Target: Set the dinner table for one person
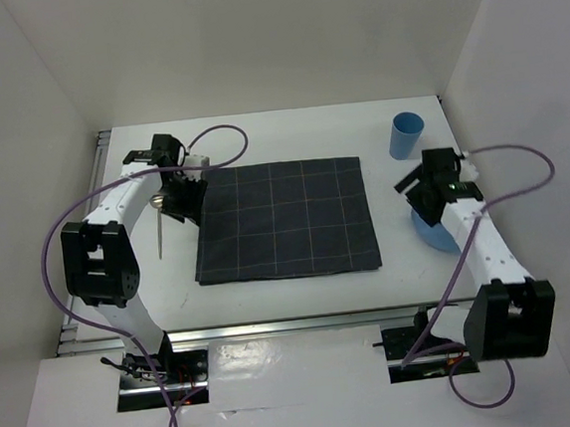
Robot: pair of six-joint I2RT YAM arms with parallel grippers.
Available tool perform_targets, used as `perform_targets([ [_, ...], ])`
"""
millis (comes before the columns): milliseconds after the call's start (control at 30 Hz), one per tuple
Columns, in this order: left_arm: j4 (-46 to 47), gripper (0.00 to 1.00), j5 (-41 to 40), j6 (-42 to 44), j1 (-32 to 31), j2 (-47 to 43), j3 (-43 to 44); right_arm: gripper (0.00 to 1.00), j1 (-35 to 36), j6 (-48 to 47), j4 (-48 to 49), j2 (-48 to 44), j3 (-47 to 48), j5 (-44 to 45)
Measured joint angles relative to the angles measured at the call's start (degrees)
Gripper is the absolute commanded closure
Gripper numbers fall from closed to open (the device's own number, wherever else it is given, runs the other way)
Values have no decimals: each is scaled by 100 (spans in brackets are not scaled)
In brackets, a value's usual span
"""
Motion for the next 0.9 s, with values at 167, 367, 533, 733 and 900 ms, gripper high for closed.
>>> perform_targets([
  [167,-46,43,229,-9,39,0,-4,15,-522,1615,-494,-1001,-1235,483],
  [367,-81,43,396,0,37,0,-4,19,-645,3265,-697,-984,-1530,1005],
  [533,-87,43,520,15,76,-9,-15,19,-782,4151,-634,-328,-1554,1296],
  [733,-105,43,579,15,188,-39,-72,20,-787,4625,-389,111,-1659,1349],
  [900,-109,43,625,13,225,-48,-79,37,-787,4903,-131,566,-1668,1412],
])
